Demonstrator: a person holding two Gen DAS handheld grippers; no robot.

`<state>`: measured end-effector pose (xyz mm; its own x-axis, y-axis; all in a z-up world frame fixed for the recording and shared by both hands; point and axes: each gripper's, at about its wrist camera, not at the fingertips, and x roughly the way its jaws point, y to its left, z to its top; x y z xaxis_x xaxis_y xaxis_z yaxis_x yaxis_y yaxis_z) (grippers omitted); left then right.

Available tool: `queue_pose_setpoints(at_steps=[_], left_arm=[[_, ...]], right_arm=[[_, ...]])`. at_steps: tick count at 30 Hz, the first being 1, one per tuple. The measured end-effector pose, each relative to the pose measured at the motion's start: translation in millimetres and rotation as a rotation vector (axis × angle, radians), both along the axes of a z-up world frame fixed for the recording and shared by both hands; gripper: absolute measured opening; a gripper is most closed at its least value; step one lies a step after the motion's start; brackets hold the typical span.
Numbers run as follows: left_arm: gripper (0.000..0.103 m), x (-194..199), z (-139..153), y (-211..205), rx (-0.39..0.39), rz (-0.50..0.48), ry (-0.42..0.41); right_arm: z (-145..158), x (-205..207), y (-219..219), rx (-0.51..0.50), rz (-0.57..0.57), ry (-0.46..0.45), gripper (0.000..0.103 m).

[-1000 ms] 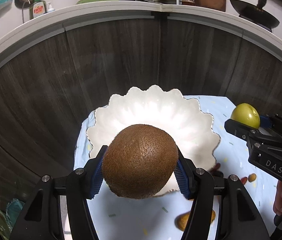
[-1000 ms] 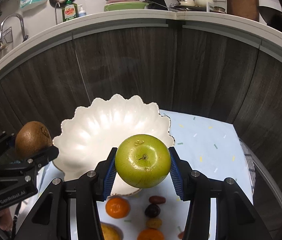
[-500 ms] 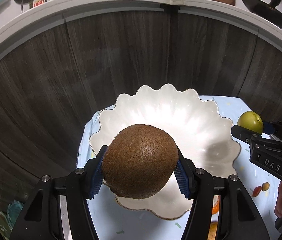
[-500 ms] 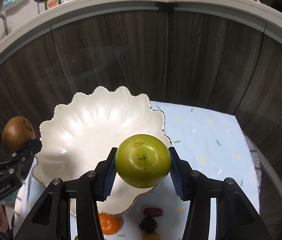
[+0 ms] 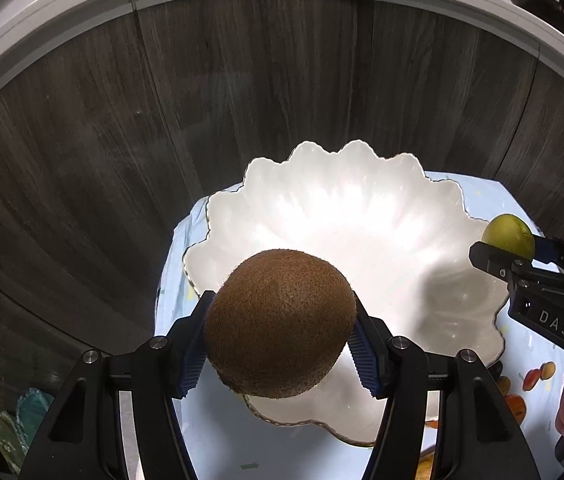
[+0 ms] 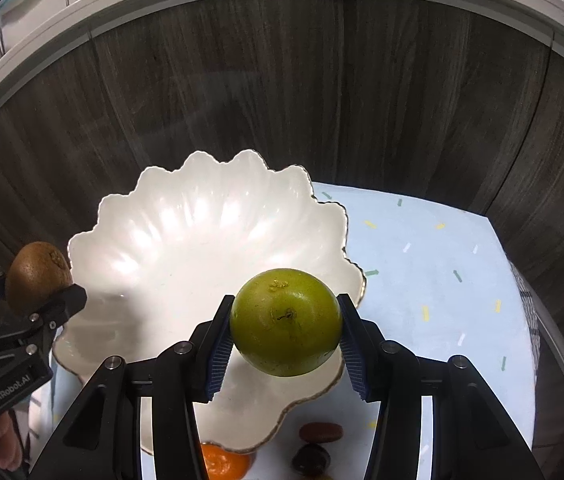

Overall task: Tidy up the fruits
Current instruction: 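Open the right gripper to drop the apple while the left gripper releases the kiwi into the bowl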

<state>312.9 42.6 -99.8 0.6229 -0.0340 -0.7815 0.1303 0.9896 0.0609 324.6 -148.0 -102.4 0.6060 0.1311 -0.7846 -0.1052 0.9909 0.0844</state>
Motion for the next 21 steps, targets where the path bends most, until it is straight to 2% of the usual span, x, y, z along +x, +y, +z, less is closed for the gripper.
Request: queue_pose_setpoints(at_steps=[1,2,5,6,7,9,10,13,21], left_arm=[[0.065,-1,1,-1,0.004,-0.002,-0.01],[0.074,-1,3,-1,0.01,-0.004,-0.021],[0.082,-1,9,0,0.016,0.004,-0.038],[0.083,0,10,0,0.018,0.005,-0.038],[0.084,0,11,0,0.022,0.007,-0.038],[0.089,0,13,0,0.032,0.012,-0.048],[0.092,-1,14,0,0.033,0.014,-0.053],[0.097,-3,16,1,0.038,0.023,-0.06],[0.102,-13,33,-1,0.029,0.033,-0.108]], right_arm=[[-1,1,0,0.001,0.001,0.004,0.05],[-3,2,1,0.005,0.004,0.01,0.05],[-10,6,0,0.023,0.007,0.045,0.05],[-11,6,-1,0.023,-0.001,0.047,0.056],[-11,4,-2,0.027,-0.01,0.037,0.068],[-6,0,-3,0.018,-0.029,0.006,0.084],[-4,-1,-3,0.011,-0.034,-0.005,0.087],[3,-4,-3,-0.015,-0.048,-0.018,0.088],[24,-15,-8,-0.01,-0.067,-0.062,0.09]])
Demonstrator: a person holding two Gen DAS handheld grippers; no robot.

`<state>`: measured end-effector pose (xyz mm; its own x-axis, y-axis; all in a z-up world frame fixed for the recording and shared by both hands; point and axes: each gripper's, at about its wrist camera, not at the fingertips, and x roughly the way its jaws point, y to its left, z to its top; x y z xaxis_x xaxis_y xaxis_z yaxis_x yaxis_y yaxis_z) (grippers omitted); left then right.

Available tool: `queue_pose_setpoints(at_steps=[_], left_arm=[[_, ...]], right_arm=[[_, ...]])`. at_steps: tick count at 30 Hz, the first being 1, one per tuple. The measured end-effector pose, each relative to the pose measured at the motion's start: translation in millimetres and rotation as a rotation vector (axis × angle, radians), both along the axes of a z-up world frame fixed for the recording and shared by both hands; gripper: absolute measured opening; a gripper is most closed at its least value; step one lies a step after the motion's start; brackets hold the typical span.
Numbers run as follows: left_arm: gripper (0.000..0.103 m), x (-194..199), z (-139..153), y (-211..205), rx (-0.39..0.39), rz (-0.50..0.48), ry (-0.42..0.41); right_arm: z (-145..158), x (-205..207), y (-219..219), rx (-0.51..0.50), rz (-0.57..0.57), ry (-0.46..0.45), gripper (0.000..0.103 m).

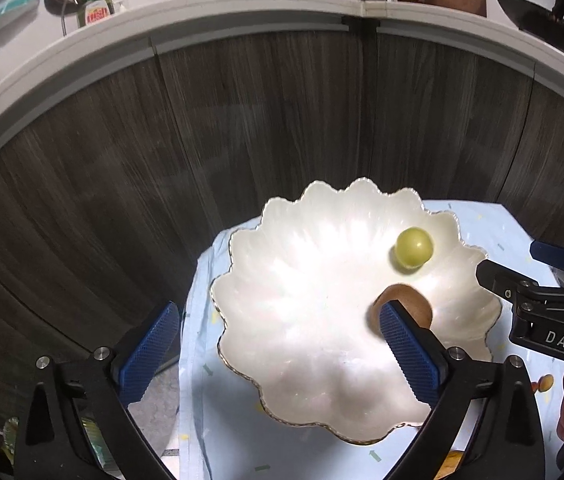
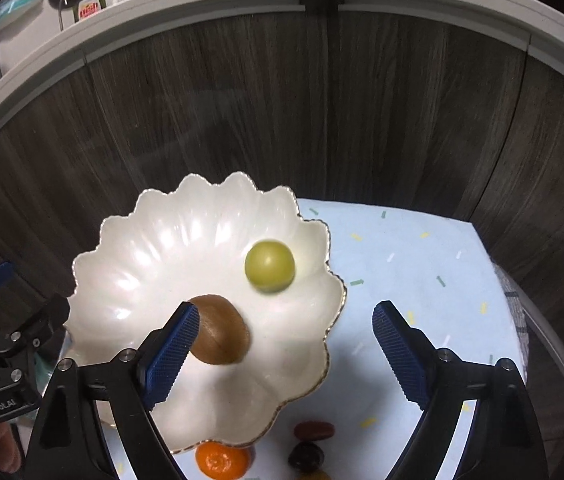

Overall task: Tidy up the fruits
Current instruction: 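Open the right gripper to drop the apple while the left gripper releases the kiwi into the bowl, then withdraw both tools from the bowl toward the remaining fruits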

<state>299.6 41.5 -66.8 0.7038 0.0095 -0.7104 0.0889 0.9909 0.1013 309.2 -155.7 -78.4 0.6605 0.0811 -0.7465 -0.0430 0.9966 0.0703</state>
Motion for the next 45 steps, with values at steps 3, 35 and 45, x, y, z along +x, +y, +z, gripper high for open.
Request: queue_pose_setpoints(at_steps=[3,35,45], left_arm=[[0.102,-4,6,-2,-0.005,-0.005,-0.007],[0.102,-70,43,-29,-0.045,-0.047,-0.082],[0.102,-96,41,-45,-0.049,-0.064,-0.094]], right_arm=[[9,-6,-2,-0.004,-0.007,-0.025,0.091],[48,-69,-34,0.022,-0.048,-0.124,0.091],[51,-97,-46,-0.01,-0.051,-0.17,0.091]])
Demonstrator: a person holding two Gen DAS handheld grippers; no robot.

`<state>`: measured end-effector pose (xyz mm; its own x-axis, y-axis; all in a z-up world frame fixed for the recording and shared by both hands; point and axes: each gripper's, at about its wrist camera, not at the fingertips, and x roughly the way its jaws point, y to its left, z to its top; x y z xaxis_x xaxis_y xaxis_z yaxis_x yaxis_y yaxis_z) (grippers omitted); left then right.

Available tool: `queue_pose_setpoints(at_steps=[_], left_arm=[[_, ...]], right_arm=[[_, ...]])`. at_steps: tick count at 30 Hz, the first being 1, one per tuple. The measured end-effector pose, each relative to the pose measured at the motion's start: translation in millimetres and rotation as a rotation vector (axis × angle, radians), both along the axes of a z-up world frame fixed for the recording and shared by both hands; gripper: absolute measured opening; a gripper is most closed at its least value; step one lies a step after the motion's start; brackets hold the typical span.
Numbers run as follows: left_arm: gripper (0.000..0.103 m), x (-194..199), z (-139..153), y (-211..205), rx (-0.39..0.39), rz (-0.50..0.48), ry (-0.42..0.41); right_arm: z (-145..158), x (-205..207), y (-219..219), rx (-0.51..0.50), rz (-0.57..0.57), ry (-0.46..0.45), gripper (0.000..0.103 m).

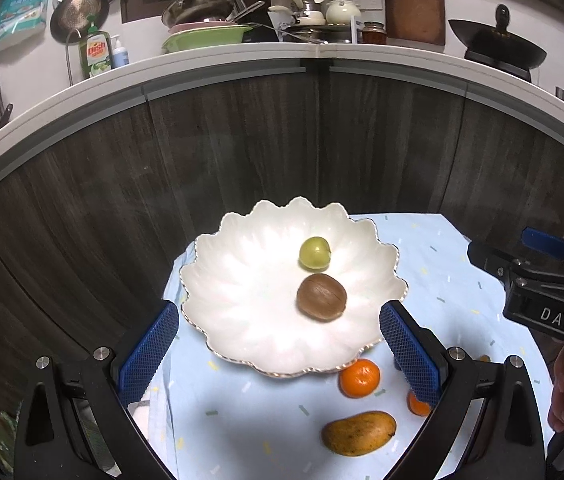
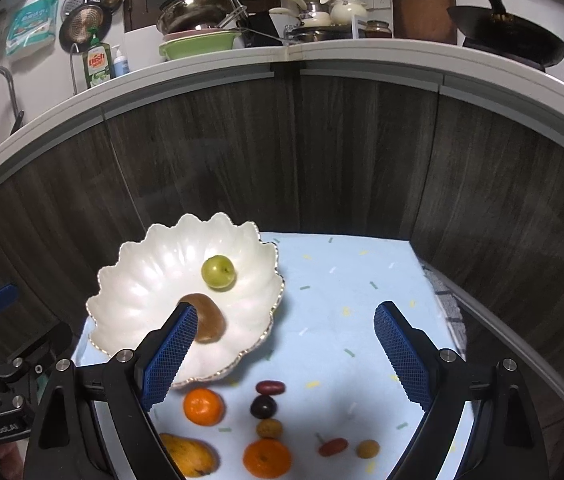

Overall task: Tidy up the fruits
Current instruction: 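Withdraw both tools from the bowl toward the remaining fruits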

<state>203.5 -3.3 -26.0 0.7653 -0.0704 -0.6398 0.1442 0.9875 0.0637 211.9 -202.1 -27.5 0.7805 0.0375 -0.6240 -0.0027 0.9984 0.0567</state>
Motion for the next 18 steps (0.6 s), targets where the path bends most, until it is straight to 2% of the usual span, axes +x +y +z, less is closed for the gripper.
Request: queue_pose_setpoints(at_steps=[18], left_arm=[[0.102,-37,-35,-21,-0.032,-0.055,0.028]], right_arm=[[-26,-52,-23,-0.025,-0.023,-0.03,0.091]])
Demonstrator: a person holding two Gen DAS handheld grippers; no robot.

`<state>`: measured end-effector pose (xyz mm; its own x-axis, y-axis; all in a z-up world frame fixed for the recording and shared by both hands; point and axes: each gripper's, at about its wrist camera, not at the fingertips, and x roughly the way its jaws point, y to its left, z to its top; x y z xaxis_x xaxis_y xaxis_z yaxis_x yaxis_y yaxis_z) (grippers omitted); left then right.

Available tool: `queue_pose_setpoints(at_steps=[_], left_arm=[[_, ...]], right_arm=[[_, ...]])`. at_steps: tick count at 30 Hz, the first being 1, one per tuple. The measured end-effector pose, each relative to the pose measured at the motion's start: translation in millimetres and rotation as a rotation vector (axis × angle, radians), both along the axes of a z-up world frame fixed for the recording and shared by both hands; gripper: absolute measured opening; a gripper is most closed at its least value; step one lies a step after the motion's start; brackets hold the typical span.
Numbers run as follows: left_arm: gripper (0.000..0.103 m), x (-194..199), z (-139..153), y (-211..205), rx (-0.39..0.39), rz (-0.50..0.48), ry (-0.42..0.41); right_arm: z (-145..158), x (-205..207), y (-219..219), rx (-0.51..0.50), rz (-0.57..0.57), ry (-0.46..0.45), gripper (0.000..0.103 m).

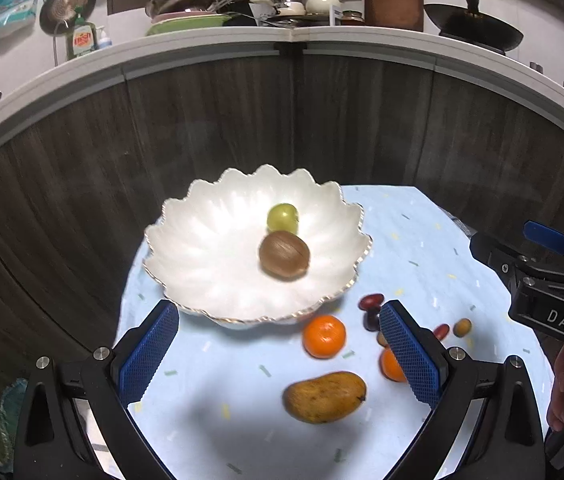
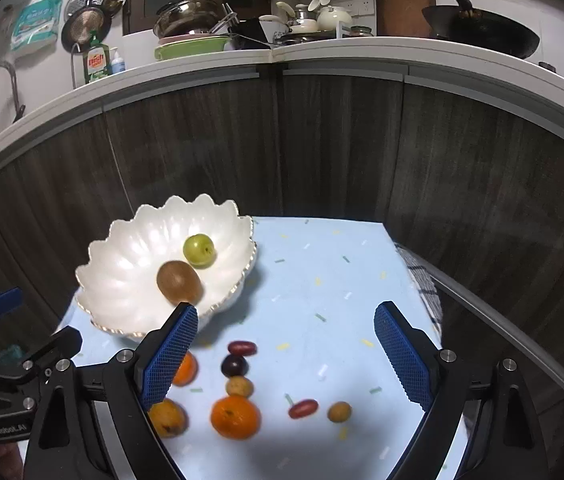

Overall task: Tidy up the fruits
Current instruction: 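Withdraw both tools from the bowl toward the remaining fruits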

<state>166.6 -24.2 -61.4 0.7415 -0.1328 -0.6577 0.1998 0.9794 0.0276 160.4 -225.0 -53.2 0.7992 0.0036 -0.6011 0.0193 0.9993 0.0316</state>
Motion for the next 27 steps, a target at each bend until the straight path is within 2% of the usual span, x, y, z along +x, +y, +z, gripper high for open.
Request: queue_pose_setpoints(at_steps=[14,27], left_arm=[[0.102,-15,-50,-17,0.01,-0.043,0.068],[0.102,-14,-79,-30,0.034,-0.062,0.1]], right_arm=[[-38,-18,-12,-0.006,0.0,0.039,0.091],[-75,-15,-24,-0.016,-0.029,0.087,0.091]])
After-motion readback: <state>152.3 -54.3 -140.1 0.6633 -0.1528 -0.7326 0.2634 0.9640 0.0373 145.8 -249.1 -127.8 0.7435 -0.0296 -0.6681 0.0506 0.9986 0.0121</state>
